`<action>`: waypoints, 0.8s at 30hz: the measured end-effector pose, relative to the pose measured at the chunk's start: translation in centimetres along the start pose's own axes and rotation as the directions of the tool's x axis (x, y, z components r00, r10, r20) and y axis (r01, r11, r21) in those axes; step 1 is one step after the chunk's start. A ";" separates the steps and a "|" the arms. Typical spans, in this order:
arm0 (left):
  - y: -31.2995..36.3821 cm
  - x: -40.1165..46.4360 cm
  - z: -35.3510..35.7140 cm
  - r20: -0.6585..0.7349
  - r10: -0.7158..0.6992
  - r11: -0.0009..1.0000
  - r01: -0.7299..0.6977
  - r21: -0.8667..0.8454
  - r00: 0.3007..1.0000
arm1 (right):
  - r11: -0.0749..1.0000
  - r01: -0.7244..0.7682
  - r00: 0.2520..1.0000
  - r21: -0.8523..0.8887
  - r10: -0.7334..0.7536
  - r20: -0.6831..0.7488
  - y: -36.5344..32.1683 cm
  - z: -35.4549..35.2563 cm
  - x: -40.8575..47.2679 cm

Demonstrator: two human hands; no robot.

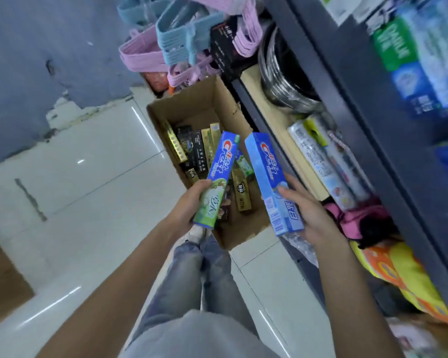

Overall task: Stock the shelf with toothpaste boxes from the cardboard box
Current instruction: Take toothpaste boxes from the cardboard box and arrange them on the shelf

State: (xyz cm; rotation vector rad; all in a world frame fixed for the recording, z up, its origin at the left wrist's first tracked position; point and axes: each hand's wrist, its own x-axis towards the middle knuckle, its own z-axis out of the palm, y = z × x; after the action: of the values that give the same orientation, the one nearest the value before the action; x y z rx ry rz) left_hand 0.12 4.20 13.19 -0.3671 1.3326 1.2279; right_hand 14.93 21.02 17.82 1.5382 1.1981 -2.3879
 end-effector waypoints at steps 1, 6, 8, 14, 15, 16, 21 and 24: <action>0.7 -1.8 0.4 0.006 0.009 0.998 -0.010 0.057 1.000 | 1.000 0.028 0.999 -0.004 -0.028 -0.016 0.2 -0.2 -2.2; 3.4 -8.2 3.4 0.056 0.052 0.970 -0.064 0.236 0.997 | 0.974 0.217 0.958 0.062 -0.200 -0.206 2.4 -1.8 -12.4; 3.8 -9.1 5.0 0.073 0.071 0.961 -0.088 0.263 0.995 | 0.961 0.256 0.939 0.104 -0.221 -0.264 3.6 -3.5 -16.2; 3.4 -10.7 13.9 0.158 0.253 0.828 -0.299 0.475 0.954 | 0.923 0.383 0.808 -0.033 -0.352 -0.473 5.6 -11.0 -25.0; 3.3 -10.9 15.5 0.187 0.276 0.796 -0.333 0.505 0.943 | 0.908 0.389 0.749 -0.153 -0.409 -0.521 5.5 -12.8 -25.9; 3.0 -11.2 17.1 0.211 0.299 0.765 -0.366 0.530 0.931 | 0.881 0.368 0.689 -0.297 -0.473 -0.548 5.6 -14.7 -26.6; -0.7 -12.6 25.1 0.344 0.325 0.689 -0.470 0.551 0.881 | 0.605 0.011 0.515 -0.796 -0.686 -0.514 5.0 -25.3 -27.3; -3.7 -13.4 29.0 0.403 0.347 0.619 -0.530 0.580 0.847 | 0.490 -0.112 0.447 -0.864 -0.752 -0.484 4.5 -30.4 -26.0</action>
State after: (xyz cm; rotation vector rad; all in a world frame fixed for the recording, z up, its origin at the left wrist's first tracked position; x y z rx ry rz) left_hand 21.38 19.92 31.57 0.6774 1.5862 1.0314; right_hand 52.70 28.21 29.84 2.1250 2.5555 -0.5078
